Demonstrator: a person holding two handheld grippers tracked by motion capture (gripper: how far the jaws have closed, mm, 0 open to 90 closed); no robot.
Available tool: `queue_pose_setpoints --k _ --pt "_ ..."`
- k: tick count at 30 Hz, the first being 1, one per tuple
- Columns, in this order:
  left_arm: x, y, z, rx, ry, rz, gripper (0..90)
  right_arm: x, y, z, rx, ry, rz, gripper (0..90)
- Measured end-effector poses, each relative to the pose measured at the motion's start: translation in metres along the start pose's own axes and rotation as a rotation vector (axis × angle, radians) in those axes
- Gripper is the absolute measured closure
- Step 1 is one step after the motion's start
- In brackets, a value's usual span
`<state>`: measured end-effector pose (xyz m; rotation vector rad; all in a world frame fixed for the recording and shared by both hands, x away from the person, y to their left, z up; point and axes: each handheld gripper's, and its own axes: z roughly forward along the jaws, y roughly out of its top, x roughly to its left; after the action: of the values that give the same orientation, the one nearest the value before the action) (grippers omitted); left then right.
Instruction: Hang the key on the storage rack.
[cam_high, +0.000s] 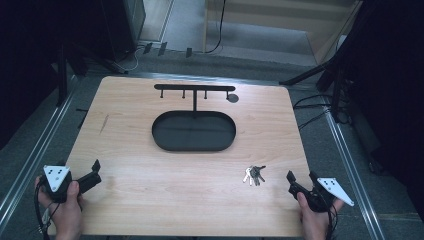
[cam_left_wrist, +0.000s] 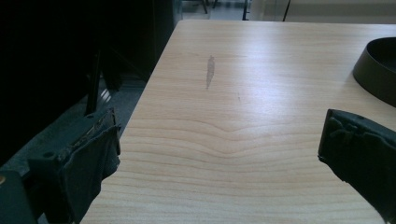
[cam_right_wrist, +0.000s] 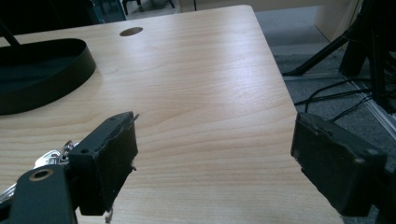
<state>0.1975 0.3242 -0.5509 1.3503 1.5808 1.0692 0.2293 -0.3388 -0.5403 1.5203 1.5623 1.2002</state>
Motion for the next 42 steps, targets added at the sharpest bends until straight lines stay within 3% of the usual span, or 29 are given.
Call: queue_pose_setpoints --k 2,4,8,11,13,17,24,31,42 --pt "0.002 0.000 0.001 -0.008 -0.021 -0.024 0.0 0.001 0.002 0.001 0.016 -0.022 0.014 13.9" --pt "0.002 0.000 0.001 -0.003 -0.037 -0.042 0.0 0.002 0.011 0.000 0.059 -0.055 0.079 14.0" --pt "0.003 0.000 0.002 0.000 -0.034 -0.050 0.0 0.006 0.024 -0.005 0.075 -0.062 0.079 14.0" --pt "0.003 0.000 0.000 0.000 -0.038 -0.047 0.0 0.012 0.037 -0.009 0.102 -0.049 0.034 14.0" --pt "0.002 0.000 -0.001 -0.001 -0.044 -0.038 0.0 0.017 0.042 -0.008 0.148 -0.044 -0.009 14.6" --pt "0.001 0.000 0.000 0.017 -0.047 -0.020 0.0 0.028 0.048 -0.005 0.212 -0.037 -0.120 25.4" --pt "0.000 0.000 0.001 0.028 -0.047 -0.012 0.0 0.055 0.060 0.007 0.365 0.009 -0.220 24.0" --pt "0.000 0.001 0.001 0.032 -0.045 -0.010 0.0 0.080 0.065 0.023 0.531 0.084 -0.248 21.6" --pt "-0.001 0.001 0.002 0.044 -0.041 -0.008 0.0 0.115 0.062 0.049 0.671 0.090 -0.254 19.0"
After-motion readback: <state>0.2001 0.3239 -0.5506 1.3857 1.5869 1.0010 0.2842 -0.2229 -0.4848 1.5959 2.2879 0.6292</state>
